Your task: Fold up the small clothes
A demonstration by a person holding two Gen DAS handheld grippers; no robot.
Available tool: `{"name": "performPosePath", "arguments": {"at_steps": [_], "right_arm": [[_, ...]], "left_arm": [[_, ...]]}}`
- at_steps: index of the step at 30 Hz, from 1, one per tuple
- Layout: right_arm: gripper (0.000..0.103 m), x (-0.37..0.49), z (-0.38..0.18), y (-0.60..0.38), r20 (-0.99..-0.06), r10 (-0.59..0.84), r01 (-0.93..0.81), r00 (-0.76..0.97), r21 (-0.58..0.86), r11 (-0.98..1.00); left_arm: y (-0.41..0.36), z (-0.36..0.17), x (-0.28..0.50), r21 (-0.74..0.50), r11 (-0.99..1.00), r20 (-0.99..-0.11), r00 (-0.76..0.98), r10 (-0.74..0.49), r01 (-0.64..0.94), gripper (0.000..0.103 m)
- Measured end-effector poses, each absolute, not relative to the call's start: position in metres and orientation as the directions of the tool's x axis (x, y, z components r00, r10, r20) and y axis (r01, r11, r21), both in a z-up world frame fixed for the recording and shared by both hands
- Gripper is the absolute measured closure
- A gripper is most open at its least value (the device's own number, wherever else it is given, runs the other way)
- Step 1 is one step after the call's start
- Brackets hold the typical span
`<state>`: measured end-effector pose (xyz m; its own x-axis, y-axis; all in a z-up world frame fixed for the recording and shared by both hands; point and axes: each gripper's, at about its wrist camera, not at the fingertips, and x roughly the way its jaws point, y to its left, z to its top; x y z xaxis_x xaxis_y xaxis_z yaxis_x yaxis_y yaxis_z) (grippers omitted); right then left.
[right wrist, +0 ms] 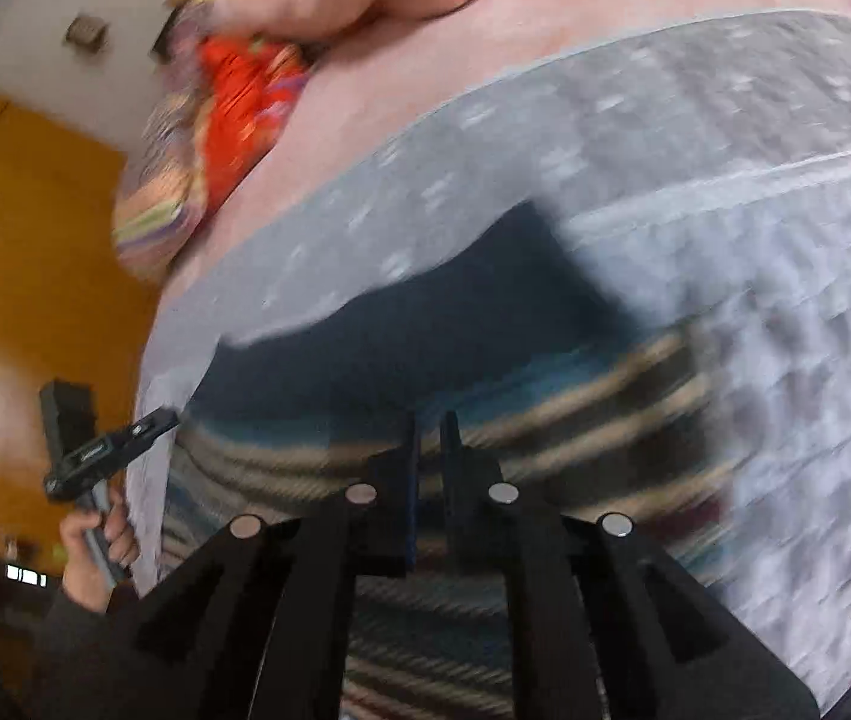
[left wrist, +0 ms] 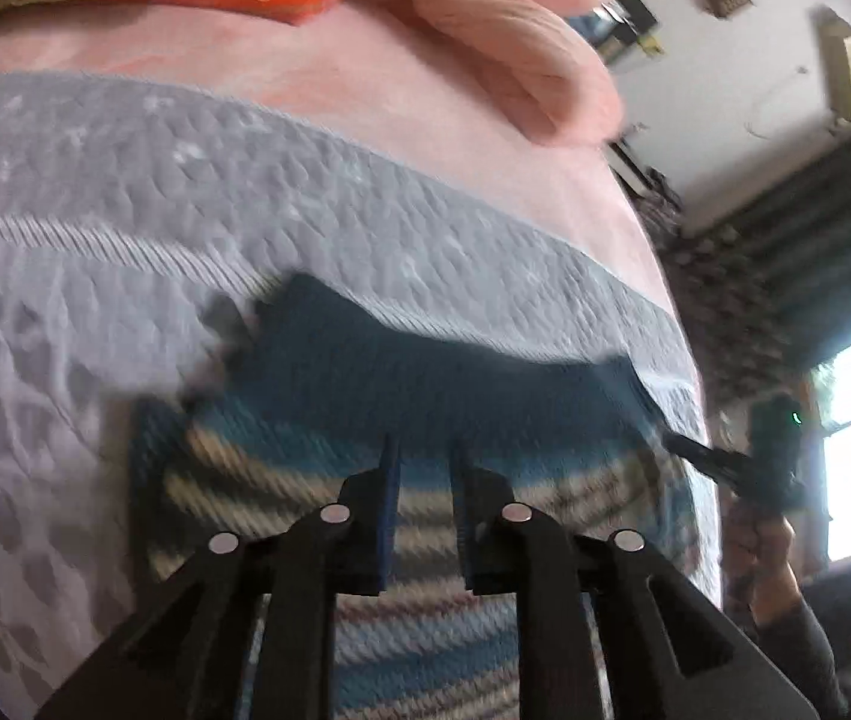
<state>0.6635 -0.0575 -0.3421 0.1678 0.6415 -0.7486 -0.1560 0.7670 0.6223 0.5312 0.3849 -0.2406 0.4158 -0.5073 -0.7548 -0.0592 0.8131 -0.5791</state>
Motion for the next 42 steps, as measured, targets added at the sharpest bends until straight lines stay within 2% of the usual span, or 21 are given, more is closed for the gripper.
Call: {"name": "performPosePath", "arguments": {"at_steps": [2, 3, 4, 6, 8, 13, 15, 18, 20, 21, 24, 26, 28, 29, 31, 33, 34, 37, 39, 40, 42], "right_arm": [[0.097, 0.658, -0.351, -0.046, -0.768, 0.623, -0.160, 0.148, 0.603, 0.782], [0.103, 0.657, -0.362, -0.044, -0.789, 0.597, -0.141, 0.142, 0.581, 0.801], [0.103, 0.657, -0.369, -0.044, -0.802, 0.581, -0.127, 0.136, 0.568, 0.813], [0.103, 0.659, -0.373, -0.044, -0.806, 0.575, -0.101, 0.136, 0.567, 0.818], [0.100, 0.655, -0.356, -0.042, -0.796, 0.585, -0.117, 0.157, 0.573, 0.811], [0.100, 0.608, -0.322, -0.007, -0.681, 0.723, -0.228, 0.116, 0.690, 0.687], [0.100, 0.589, -0.334, 0.017, -0.682, 0.730, -0.251, 0.049, 0.699, 0.670], [0.103, 0.573, -0.363, 0.047, -0.772, 0.635, -0.283, 0.022, 0.604, 0.745], [0.103, 0.574, -0.370, 0.049, -0.779, 0.627, -0.266, 0.032, 0.598, 0.756], [0.102, 0.574, -0.364, 0.048, -0.771, 0.635, -0.254, 0.038, 0.608, 0.752], [0.100, 0.557, -0.343, 0.053, -0.730, 0.681, -0.297, 0.054, 0.640, 0.709], [0.100, 0.547, -0.349, 0.059, -0.737, 0.675, -0.315, 0.035, 0.633, 0.708], [0.103, 0.549, -0.365, 0.067, -0.759, 0.650, -0.305, 0.035, 0.611, 0.730], [0.103, 0.549, -0.367, 0.065, -0.749, 0.662, -0.284, 0.034, 0.628, 0.725], [0.102, 0.551, -0.358, 0.056, -0.728, 0.684, -0.256, 0.045, 0.653, 0.713], [0.096, 0.544, -0.337, 0.031, -0.717, 0.692, -0.291, 0.082, 0.647, 0.705], [0.096, 0.543, -0.331, 0.021, -0.721, 0.687, -0.298, 0.097, 0.637, 0.711], [0.096, 0.532, -0.327, -0.054, -0.748, 0.635, -0.233, 0.190, 0.594, 0.770], [0.096, 0.536, -0.337, -0.103, -0.764, 0.601, -0.127, 0.233, 0.589, 0.798], [0.103, 0.539, -0.344, -0.120, -0.780, 0.573, -0.082, 0.252, 0.573, 0.816], [0.103, 0.540, -0.367, -0.146, -0.794, 0.556, -0.014, 0.244, 0.571, 0.821]], "left_arm": [[0.385, -0.259, 0.527, -0.518, 0.849, -0.811, 0.376, -0.449, -0.103, 0.086], [0.390, -0.270, 0.524, -0.500, 0.855, -0.830, 0.360, -0.427, -0.139, 0.091], [0.396, -0.278, 0.523, -0.495, 0.854, -0.836, 0.358, -0.416, -0.162, 0.101], [0.406, -0.279, 0.521, -0.526, 0.826, -0.821, 0.373, -0.432, -0.201, 0.101], [0.406, -0.265, 0.513, -0.552, 0.812, -0.797, 0.407, -0.447, -0.189, 0.095], [0.375, -0.234, 0.469, -0.655, 0.756, -0.685, 0.434, -0.585, -0.015, 0.095], [0.363, -0.245, 0.454, -0.643, 0.766, -0.703, 0.405, -0.585, -0.008, 0.095], [0.363, -0.274, 0.444, -0.562, 0.824, -0.782, 0.373, -0.499, -0.075, 0.098], [0.372, -0.280, 0.441, -0.600, 0.791, -0.763, 0.384, -0.521, -0.118, 0.101], [0.372, -0.274, 0.440, -0.616, 0.779, -0.747, 0.398, -0.533, -0.113, 0.098], [0.350, -0.250, 0.429, -0.662, 0.750, -0.681, 0.413, -0.605, 0.006, 0.092], [0.325, -0.241, 0.419, -0.655, 0.753, -0.678, 0.386, -0.625, 0.069, 0.090], [0.315, -0.258, 0.419, -0.590, 0.806, -0.748, 0.345, -0.567, 0.048, 0.087], [0.315, -0.268, 0.419, -0.570, 0.821, -0.771, 0.327, -0.547, 0.031, 0.092], [0.321, -0.282, 0.421, -0.601, 0.799, -0.759, 0.322, -0.566, -0.012, 0.095], [0.327, -0.270, 0.417, -0.628, 0.778, -0.732, 0.348, -0.586, -0.011, 0.090], [0.330, -0.263, 0.414, -0.635, 0.772, -0.718, 0.365, -0.592, 0.003, 0.083], [0.343, -0.249, 0.404, -0.622, 0.783, -0.714, 0.404, -0.572, 0.008, 0.083], [0.360, -0.262, 0.398, -0.608, 0.793, -0.739, 0.394, -0.546, -0.041, 0.088], [0.361, -0.270, 0.402, -0.606, 0.794, -0.745, 0.389, -0.542, -0.053, 0.099], [0.370, -0.283, 0.403, -0.624, 0.779, -0.734, 0.391, -0.555, -0.064, 0.101]]}}
